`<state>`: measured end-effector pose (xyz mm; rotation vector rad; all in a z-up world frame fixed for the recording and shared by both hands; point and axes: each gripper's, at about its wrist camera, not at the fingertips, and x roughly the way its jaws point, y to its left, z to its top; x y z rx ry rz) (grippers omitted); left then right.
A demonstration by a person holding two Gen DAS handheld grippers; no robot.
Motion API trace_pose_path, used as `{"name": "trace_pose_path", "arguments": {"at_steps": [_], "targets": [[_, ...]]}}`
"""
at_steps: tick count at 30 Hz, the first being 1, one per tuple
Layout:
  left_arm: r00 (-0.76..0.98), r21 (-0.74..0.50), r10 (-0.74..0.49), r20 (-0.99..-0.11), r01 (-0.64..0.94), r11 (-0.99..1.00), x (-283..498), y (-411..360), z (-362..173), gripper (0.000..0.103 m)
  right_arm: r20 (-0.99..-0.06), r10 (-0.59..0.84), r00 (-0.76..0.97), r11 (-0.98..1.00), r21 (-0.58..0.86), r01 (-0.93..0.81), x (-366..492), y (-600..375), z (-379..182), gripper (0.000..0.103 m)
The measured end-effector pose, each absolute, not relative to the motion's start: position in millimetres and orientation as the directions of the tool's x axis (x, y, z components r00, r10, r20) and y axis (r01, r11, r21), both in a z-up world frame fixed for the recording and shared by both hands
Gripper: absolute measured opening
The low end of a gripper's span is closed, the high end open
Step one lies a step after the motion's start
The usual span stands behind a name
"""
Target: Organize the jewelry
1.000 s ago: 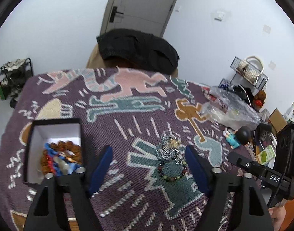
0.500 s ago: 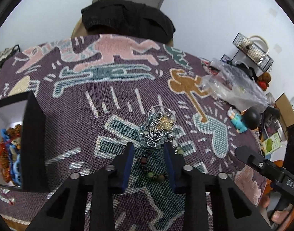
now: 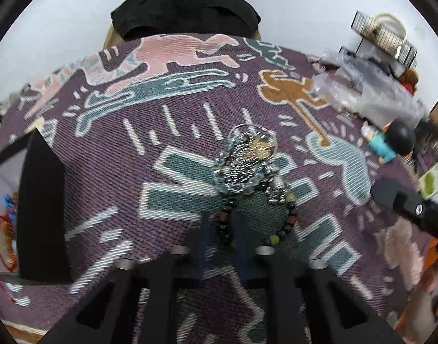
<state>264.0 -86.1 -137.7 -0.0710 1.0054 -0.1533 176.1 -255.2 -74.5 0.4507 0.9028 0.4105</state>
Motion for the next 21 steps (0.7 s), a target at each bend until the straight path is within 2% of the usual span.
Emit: {"name": "trace_pose_path", "arguments": {"at_steps": [1,5,13,21], "targets": [[0.523,-0.145,-0.173,-0.835,0.093,0.985,264,-83,-138,0.008,-0.658,0.521,0.544,0.834,0.528,-0.159,181,-249,-76,0.063],[0.544,-0.165,-0.184,-0.819,0.083,0.983,262,-71,-133,0.008,-0.681,0.543,0.492,0.829,0.528,-0.183,195,-229,-85,0.049],[0.588,-0.196,-0.205,-0.783,0.08,0.977,252,-56,-107,0.008,-0.709,0.55,0.442,0.833,0.505,-0.227,213,-198,-88,0.048],[0.602,-0.196,-0.198,-0.774,0.07,0.978,248,-44,-99,0.008,-0.77,0.491,0.408,0.871,0.433,-0.23,227,-171,-97,0.039]]}}
